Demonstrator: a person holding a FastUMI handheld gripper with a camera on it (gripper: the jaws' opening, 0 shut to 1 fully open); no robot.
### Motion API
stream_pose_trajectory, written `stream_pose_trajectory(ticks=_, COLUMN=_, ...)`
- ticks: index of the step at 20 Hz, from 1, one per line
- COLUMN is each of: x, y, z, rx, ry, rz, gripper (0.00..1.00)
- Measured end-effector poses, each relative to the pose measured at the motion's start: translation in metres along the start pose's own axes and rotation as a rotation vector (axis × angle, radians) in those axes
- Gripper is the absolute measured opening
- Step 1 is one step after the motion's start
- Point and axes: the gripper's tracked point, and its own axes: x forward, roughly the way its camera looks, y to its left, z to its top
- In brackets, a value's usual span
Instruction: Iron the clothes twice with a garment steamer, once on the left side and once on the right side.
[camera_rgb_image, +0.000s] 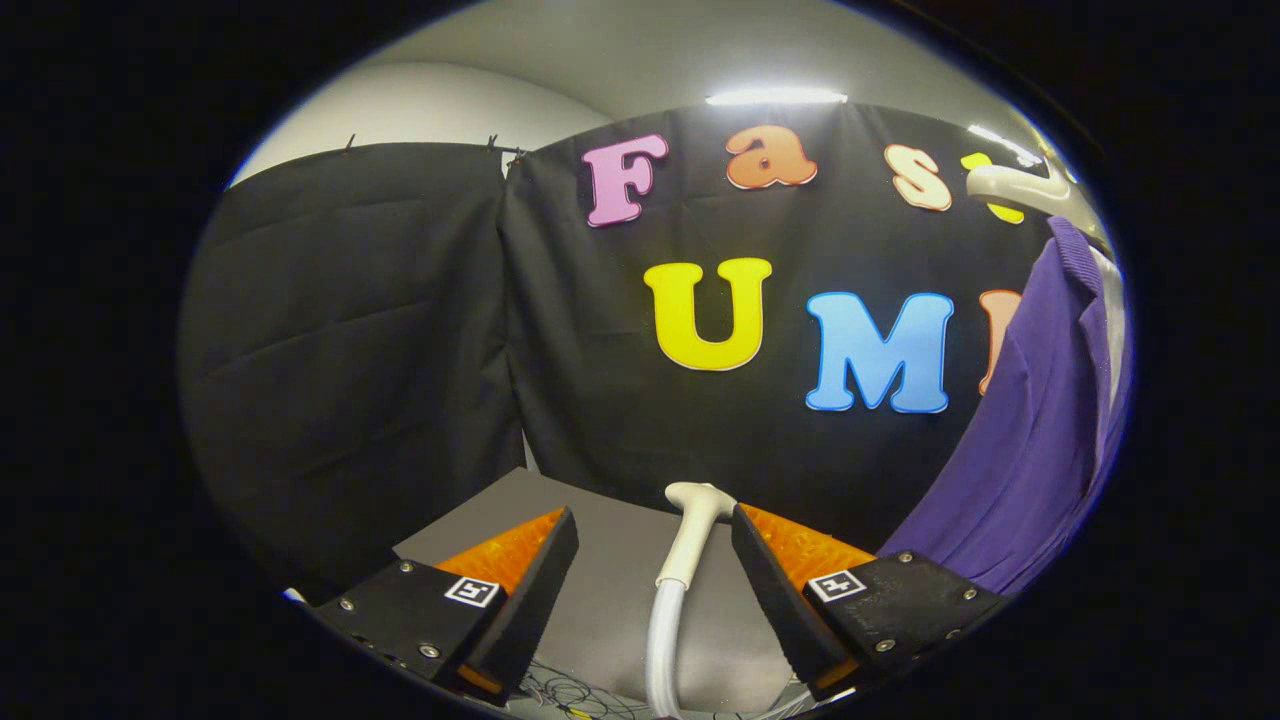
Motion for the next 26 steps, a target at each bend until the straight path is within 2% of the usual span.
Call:
stream_pose_trajectory(ticks=9, x=0.091, y=-0.016, z=-0.022, rx=0.132, ry=0.245, rz=0.058, gripper=0.96)
stream_pose_trajectory(ticks=16, x=0.145, y=-0.044, z=-0.061, rx=0.198, ry=0.414, rz=0.044, gripper=0.94)
stream_pose_trajectory(ticks=24, x=0.169, y=-0.045, z=-0.095, rx=0.280, ry=0.522, rz=0.088, gripper=0.81)
stream_pose_trajectory(ticks=26, x=0.179, y=-0.049, z=-0.101, rx=0.282, ry=0.539, rz=0.073, gripper=0.79)
